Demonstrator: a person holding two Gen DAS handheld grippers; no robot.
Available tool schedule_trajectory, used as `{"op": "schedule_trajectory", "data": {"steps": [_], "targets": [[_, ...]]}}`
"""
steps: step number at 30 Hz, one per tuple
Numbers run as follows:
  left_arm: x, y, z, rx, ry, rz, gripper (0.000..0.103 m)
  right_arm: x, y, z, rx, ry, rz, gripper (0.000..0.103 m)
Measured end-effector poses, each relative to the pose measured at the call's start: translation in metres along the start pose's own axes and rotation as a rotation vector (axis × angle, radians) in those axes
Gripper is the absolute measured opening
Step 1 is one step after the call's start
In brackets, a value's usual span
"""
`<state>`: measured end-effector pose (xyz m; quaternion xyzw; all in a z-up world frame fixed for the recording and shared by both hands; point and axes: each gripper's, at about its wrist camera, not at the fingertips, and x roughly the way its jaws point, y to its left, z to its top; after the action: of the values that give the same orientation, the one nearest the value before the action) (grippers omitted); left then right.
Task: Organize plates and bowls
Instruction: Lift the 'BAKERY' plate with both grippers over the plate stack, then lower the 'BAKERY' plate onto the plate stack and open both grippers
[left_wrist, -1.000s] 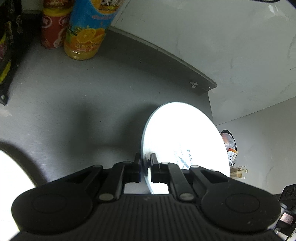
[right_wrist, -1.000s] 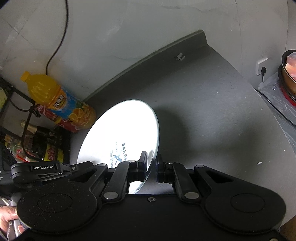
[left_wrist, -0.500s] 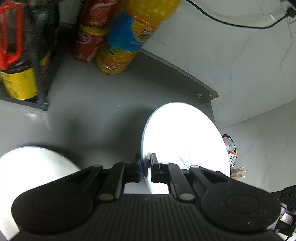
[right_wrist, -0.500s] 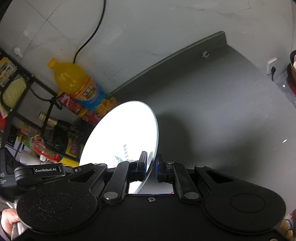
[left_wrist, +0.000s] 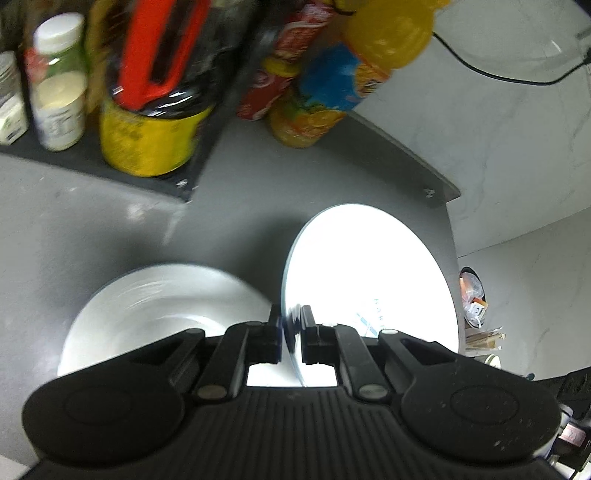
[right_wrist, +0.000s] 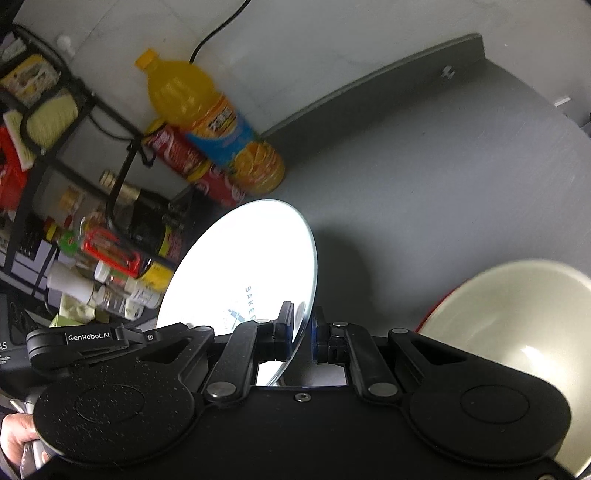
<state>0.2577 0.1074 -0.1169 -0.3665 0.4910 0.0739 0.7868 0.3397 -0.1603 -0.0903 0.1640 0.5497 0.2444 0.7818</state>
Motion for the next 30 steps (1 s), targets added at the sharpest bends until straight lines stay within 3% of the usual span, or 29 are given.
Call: {"op": "schedule_trajectory", "data": {"steps": [9,30], "targets": [[-0.009,0.048,-0.013,-0.026,0.028,0.014,0.007,0.021,0.023,-0.033,-0.005,0.047,-0.026,0.009],[0.002,0.096,-0.046,-0.069,0.097,0.025,0.008,0.029,0.041,-0.086,-0.023,0.084,-0.109,0.009]]}}
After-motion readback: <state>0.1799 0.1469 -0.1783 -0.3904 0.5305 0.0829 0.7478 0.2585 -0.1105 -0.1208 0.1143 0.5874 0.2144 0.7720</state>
